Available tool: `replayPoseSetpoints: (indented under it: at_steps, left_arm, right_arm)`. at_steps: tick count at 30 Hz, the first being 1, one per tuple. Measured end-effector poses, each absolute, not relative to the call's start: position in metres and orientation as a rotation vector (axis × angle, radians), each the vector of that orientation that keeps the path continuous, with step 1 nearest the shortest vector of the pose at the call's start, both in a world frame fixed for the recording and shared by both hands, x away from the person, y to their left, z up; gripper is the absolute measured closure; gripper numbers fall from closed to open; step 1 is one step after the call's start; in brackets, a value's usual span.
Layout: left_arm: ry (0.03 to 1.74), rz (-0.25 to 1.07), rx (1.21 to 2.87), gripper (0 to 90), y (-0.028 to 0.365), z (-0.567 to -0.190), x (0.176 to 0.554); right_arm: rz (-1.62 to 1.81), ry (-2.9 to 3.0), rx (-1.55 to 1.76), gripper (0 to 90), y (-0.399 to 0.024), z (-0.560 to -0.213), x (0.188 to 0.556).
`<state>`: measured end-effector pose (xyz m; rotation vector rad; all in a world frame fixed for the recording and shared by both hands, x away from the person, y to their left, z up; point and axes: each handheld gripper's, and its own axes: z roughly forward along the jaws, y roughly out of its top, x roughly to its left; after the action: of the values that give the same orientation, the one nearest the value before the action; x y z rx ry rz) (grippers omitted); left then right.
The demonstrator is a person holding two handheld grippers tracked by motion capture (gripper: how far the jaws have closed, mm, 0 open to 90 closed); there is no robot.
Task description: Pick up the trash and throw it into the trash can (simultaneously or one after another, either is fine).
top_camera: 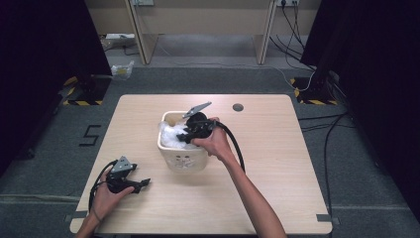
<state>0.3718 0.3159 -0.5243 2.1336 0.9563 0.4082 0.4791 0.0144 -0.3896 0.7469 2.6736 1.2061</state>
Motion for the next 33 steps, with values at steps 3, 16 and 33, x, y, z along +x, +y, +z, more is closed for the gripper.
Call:
replayPoseSetpoints:
  at_steps: [3,16,33]
  left_arm:
    - [0.956,0.409,2.134,14.4,0.316,-0.524,0.372]
    - [0.957,0.411,2.133,14.5,0.316,-0.524,0.372]
    - [0.957,0.411,2.135,14.5,0.316,-0.524,0.372]
  right_arm:
    - [1.186,2.687,0.738,66.6,0.016,-0.391,0.478]
    - [1.16,2.719,0.759,66.5,0.02,-0.398,0.481]
    - [1.312,2.62,0.803,39.9,0.0,-0.374,0.475]
